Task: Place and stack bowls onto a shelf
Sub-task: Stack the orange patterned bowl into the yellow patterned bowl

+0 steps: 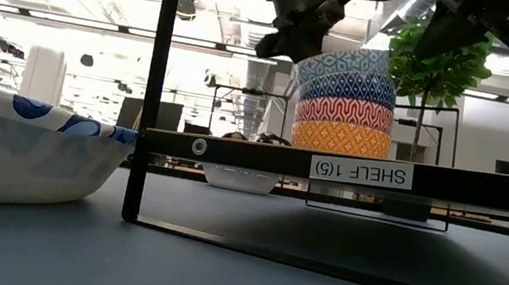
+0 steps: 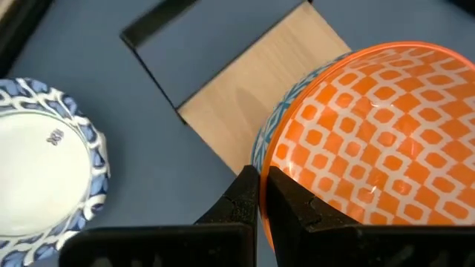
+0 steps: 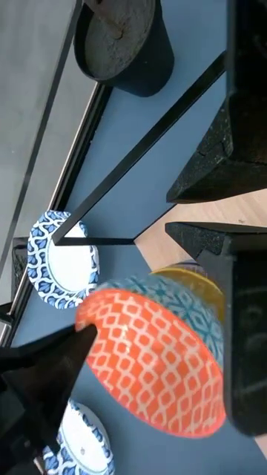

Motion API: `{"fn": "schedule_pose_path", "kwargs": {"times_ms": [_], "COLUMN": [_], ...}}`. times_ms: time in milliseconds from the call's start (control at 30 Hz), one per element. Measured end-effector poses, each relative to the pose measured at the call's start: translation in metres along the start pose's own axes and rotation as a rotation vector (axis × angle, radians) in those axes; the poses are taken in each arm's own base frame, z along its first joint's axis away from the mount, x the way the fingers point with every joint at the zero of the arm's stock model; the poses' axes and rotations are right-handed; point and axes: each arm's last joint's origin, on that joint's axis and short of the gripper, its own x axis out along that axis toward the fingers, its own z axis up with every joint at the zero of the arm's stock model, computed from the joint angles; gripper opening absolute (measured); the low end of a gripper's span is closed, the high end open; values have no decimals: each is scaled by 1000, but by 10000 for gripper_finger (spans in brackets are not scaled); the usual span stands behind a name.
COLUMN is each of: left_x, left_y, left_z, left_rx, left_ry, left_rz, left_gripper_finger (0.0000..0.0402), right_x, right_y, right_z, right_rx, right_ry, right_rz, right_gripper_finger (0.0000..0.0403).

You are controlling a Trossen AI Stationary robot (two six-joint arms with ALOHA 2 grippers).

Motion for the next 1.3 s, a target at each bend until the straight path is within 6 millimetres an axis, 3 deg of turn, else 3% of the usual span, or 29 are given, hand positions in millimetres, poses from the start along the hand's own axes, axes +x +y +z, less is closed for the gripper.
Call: {"fn": "schedule_pose_path", "kwargs": {"times_ms": [333,1300], "left_x": [0,0], "left_y": [-1,-5], "left_z": [-1,0], "left_rx": [2,26], "left_ry": [16,-3], "left_rz": [-39,-48], "left_gripper_finger": [0,3], "right_x": [13,15], "right_y": [-4,4], "right_z": [-8,-4], "right_rx": [21,-11], "right_ry": [35,41], "right_rz": [-27,49], "right_gripper_finger": [79,79]}}
